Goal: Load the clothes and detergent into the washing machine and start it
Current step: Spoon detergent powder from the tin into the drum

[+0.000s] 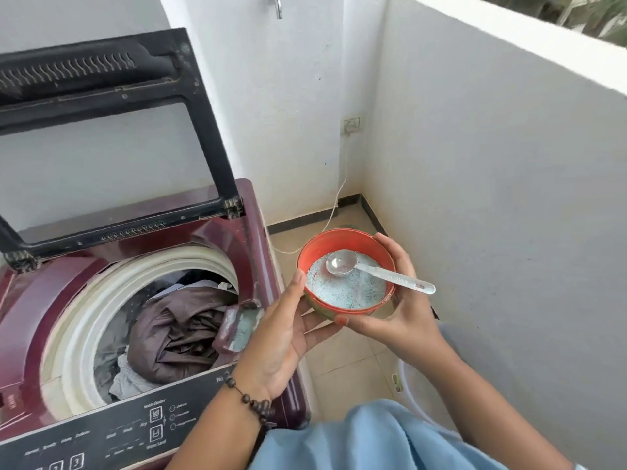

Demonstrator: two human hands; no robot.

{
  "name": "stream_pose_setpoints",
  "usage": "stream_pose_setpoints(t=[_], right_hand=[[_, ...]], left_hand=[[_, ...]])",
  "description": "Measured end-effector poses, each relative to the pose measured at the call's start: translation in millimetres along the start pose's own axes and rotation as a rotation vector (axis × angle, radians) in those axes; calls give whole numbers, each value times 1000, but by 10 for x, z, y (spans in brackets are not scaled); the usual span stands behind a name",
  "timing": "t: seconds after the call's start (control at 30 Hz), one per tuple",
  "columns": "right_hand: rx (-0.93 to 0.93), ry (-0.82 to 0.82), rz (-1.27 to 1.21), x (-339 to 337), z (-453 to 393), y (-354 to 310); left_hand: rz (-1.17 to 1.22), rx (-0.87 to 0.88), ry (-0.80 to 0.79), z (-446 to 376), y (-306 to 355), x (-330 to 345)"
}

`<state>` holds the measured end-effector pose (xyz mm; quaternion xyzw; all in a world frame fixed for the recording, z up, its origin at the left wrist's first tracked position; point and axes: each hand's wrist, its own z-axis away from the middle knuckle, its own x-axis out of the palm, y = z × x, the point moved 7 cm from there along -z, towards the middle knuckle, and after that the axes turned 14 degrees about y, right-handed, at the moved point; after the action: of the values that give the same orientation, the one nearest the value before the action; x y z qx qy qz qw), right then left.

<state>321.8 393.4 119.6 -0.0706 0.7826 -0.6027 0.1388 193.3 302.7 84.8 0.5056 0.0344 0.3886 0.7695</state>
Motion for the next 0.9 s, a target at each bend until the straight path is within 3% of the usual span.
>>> stream_pose_setpoints(t=[0.37,0.7,0.9], right_hand=[[12,257,-124,-1527,-226,-144],[-80,567,17,-3061,-147,-234],[-112,741,109,-3926,-16,-269]], left_hand=[[-242,188,-235,-78,10,1524],[-425,237,-473,-66,-301,2891],[-579,359,-644,110,-430,3839]])
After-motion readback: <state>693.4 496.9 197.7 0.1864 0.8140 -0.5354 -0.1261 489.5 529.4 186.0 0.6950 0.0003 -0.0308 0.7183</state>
